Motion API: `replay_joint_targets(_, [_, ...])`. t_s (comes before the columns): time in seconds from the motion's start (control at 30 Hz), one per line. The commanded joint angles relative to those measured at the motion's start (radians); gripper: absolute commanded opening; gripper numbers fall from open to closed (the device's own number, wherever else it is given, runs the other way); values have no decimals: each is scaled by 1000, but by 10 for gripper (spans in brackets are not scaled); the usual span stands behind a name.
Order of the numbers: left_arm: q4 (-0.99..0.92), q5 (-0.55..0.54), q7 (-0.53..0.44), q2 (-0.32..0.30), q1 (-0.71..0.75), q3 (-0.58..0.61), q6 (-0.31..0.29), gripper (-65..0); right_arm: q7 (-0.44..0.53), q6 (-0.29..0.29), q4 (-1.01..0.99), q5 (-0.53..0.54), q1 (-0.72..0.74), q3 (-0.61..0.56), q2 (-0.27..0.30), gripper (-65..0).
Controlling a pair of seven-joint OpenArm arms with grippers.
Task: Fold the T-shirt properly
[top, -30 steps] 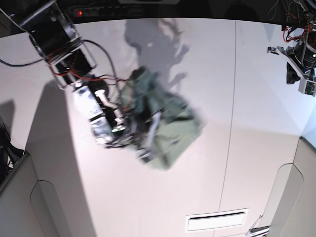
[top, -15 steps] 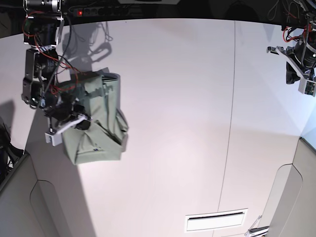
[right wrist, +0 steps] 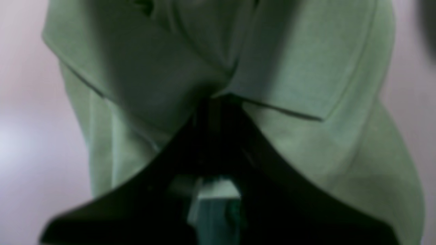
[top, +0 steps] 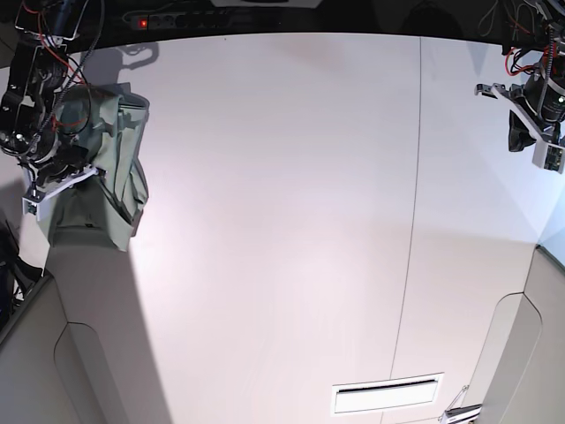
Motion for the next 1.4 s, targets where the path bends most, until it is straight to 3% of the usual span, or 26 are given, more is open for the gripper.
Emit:
replay_joint_targets(0.0, [19,-2,-20,-14,0,-6,3,-650,-59,-23,32,-37,3,4,8,-650])
replay_joint_targets(0.27, [20,-1,-38,-14,-23,-6,3,-650,-60,-22,391,-51,140,4,8,-650])
replay_joint_targets(0.43, [23,-1,4,-13,-24,-6,3,-650,-72,32,580,-74,122,4,8,-650])
replay_joint_targets(0.57, [23,-2,59,-13,26,-10,3,-650,-121,60,684,-73,-34,4,8,-650])
replay_joint_targets(0.77, [23,-2,111,-13,210,-51,0,-650,-198,161,822,-73,-347,6,12,-650])
replay_joint_targets(0.97, [23,-13,208,-13,415,-60,0,-650,-289,222,832,-74,-636,6,120,-650])
replay_joint_targets(1.1, [21,-89,287,-14,568,-60,0,-650,-335,245,832,-69,-836,6,176,-650])
replay_joint_targets(1.2, [18,-175,332,-15,681,-60,-6,-650,-357,301,832,-3,-987,6,198,-650])
replay_joint_targets(1.37, [-25,-327,356,-87,780,-4,-109,-650,-418,443,817,214,-1168,6,205,-650])
